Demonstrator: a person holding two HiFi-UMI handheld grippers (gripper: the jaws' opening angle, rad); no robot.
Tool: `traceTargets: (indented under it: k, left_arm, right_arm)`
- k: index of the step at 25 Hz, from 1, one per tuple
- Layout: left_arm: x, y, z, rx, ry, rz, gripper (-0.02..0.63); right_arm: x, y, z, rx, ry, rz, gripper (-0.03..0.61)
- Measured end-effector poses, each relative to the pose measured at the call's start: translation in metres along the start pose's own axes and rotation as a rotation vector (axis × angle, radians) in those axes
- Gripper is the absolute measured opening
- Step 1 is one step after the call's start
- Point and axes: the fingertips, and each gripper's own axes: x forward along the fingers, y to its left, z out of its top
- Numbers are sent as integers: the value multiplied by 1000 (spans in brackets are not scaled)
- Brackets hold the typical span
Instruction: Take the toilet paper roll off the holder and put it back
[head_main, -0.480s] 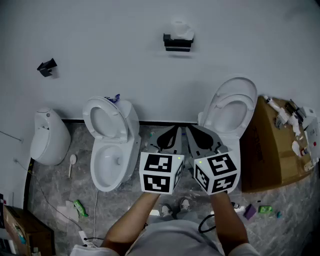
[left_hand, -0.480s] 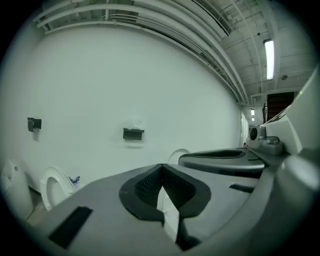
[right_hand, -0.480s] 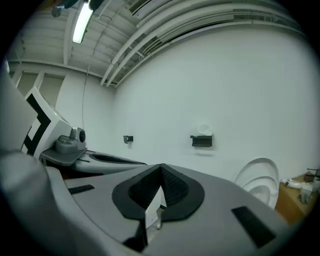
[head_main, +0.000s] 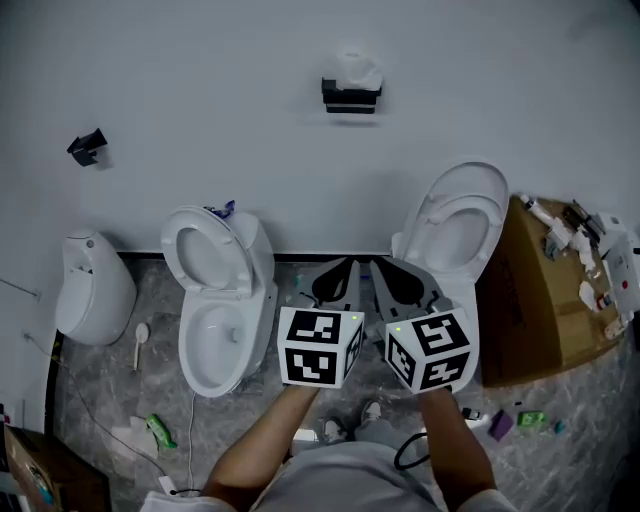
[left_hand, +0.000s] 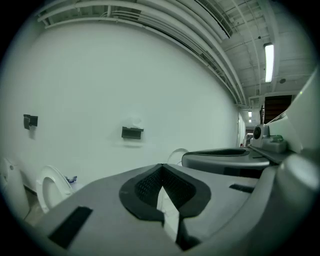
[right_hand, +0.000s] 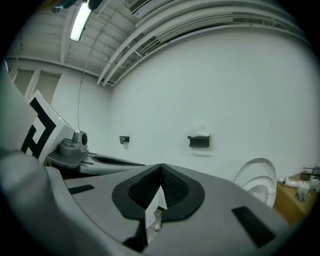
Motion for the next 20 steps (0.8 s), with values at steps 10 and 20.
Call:
traceTargets:
  k: [10, 20]
  left_arm:
    - [38, 13, 10, 13, -5, 2, 3]
    - [120, 38, 32, 12, 0, 37, 3]
  right_arm:
    - [33, -26, 4, 0, -10, 9, 2]
    - [100, -83, 14, 5, -14, 50, 2]
